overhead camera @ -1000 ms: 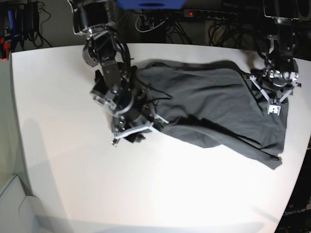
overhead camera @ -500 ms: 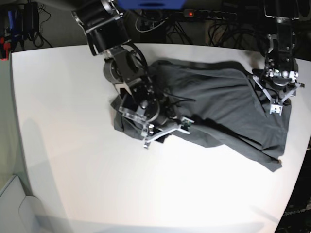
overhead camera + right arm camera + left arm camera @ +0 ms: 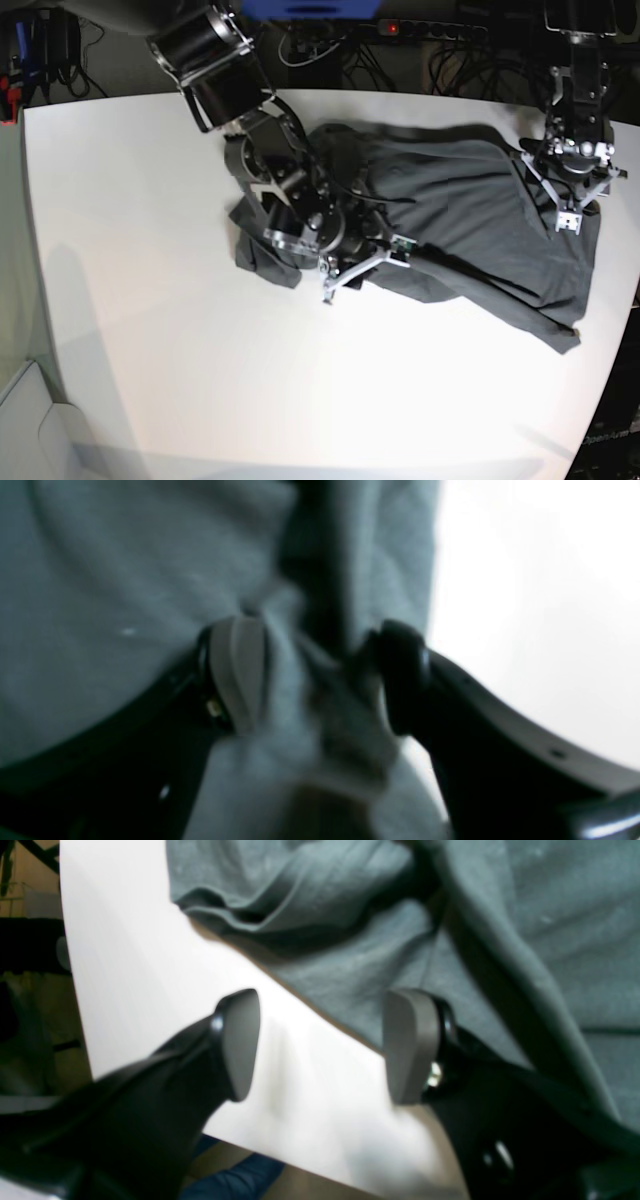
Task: Layout the t-shirt on the table in an organized manner, then fold the t-shirt properly
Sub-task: 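Lower the right gripper onto the shirt edge nearest it and grasp, then pull the grasped shirt edge with the right gripper away from the left gripper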
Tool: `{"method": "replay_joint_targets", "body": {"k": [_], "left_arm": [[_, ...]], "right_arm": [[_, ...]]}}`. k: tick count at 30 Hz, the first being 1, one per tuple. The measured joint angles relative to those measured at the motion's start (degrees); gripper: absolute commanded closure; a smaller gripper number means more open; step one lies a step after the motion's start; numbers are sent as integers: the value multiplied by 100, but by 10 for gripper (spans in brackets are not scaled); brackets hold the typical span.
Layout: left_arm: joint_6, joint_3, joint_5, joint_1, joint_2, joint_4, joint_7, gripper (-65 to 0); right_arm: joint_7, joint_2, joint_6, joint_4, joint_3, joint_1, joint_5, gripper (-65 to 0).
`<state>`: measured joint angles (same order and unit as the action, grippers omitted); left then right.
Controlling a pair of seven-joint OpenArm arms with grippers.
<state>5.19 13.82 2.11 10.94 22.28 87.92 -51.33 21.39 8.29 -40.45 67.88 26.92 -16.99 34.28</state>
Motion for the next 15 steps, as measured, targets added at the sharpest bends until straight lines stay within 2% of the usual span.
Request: {"method": "replay_joint_targets", "body": {"k": [15], "left_arm": [[0,0,0,2,26,-2,-4,-380]], "right_arm": [[-133,-2,0,157,4,-136,0,-375]]}}
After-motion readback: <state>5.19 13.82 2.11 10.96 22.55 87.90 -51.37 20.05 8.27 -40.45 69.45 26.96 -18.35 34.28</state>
